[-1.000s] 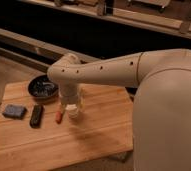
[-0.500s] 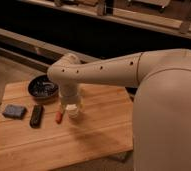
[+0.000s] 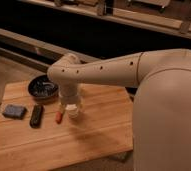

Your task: Pick up the ceramic cup

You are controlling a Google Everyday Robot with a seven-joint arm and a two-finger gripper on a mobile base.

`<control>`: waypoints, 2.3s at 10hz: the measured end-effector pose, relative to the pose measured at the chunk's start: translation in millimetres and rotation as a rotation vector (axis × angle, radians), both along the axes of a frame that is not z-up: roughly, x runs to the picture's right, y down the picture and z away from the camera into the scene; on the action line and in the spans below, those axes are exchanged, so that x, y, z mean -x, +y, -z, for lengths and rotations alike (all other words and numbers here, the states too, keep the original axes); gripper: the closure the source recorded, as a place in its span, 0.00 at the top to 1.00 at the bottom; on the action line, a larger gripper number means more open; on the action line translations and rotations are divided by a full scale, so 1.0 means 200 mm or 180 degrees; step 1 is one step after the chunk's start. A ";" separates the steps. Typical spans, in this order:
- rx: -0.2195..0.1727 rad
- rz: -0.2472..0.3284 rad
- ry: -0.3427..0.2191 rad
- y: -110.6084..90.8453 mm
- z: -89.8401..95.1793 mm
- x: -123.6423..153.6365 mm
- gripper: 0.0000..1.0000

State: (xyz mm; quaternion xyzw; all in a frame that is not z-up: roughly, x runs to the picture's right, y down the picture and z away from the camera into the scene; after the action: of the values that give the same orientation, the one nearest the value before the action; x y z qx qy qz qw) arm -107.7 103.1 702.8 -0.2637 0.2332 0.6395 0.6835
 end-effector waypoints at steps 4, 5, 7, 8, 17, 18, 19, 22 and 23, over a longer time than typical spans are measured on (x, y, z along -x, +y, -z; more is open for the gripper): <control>-0.0232 -0.0256 0.0079 -0.11 -0.02 -0.02 0.65; -0.0358 -0.0397 0.0119 -0.17 -0.03 -0.03 0.65; -0.0573 -0.0619 0.0229 -0.26 -0.04 -0.09 0.65; -0.0593 -0.0641 0.0298 -0.25 -0.06 -0.11 0.65; -0.0035 -0.0245 0.0556 0.03 -0.23 -0.06 0.48; 0.0025 -0.0201 0.0588 0.05 -0.26 -0.05 0.38; 0.0071 -0.0160 0.0609 0.05 -0.28 -0.04 0.26; 0.0064 -0.0167 0.0621 0.02 -0.31 -0.01 0.01; 0.0020 -0.0213 0.0602 -0.02 -0.30 -0.01 0.00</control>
State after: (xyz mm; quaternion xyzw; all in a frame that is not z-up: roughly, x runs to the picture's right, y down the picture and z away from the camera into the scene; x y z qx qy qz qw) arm -105.0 100.1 763.3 -0.2119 0.2898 0.6833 0.6358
